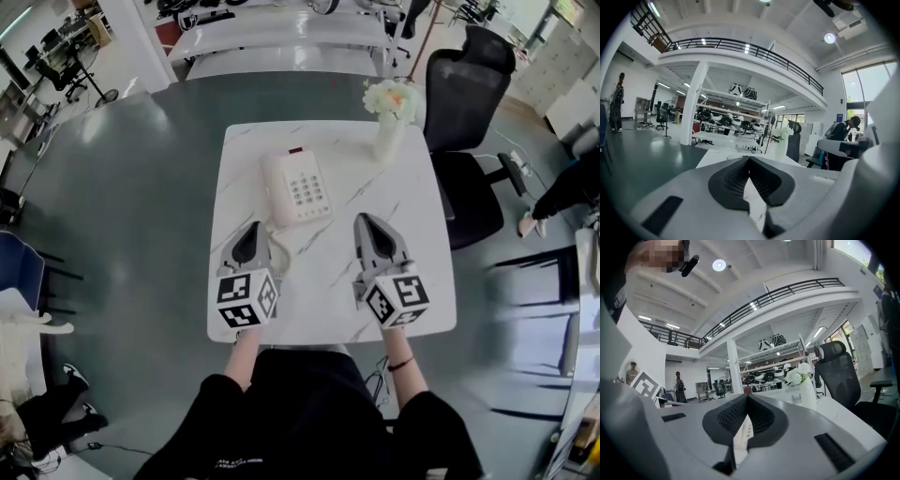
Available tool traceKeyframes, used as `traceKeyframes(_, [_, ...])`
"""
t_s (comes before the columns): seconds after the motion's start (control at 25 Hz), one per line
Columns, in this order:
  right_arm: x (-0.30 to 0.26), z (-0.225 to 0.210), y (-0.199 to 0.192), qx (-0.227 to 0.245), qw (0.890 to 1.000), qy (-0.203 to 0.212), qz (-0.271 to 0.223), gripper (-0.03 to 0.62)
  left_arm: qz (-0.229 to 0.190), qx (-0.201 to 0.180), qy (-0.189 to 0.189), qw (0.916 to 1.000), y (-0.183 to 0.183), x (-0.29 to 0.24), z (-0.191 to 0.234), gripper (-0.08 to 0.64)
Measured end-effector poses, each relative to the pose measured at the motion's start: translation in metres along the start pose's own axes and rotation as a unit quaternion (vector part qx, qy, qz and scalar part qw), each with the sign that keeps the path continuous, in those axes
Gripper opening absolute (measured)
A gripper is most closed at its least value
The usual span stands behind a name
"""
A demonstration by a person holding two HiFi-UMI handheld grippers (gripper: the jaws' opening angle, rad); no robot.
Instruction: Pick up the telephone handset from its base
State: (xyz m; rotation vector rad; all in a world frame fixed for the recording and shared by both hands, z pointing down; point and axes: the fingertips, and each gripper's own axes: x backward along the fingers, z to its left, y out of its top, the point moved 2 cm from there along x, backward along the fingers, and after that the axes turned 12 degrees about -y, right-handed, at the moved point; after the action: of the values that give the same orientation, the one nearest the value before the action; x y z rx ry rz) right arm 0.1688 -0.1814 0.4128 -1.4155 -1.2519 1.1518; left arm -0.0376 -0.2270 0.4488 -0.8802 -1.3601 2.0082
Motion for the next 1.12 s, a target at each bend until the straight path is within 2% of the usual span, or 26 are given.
traceKeyframes(0.4, [-0.056,-0.012,-0.014,-0.003,0.999,0.027,0.024,-0.008,0.017,0.036,0.034,0.9986,-0.015,-0.057,0.01,-0.002])
traceKeyframes(0.72, [-0.097,-0.024,-0.037,-0.023,0.997,0.056,0.053,-0.008,0.047,0.054,0.09,0.9934,-0.037,-0.103,0.03,0.001])
traceKeyframes(1.12, [-0.127,-0.043,-0.062,-0.058,0.993,0.073,0.072,-0.008,0.06,0.074,0.135,0.9863,-0.053,-0.143,0.049,0.111])
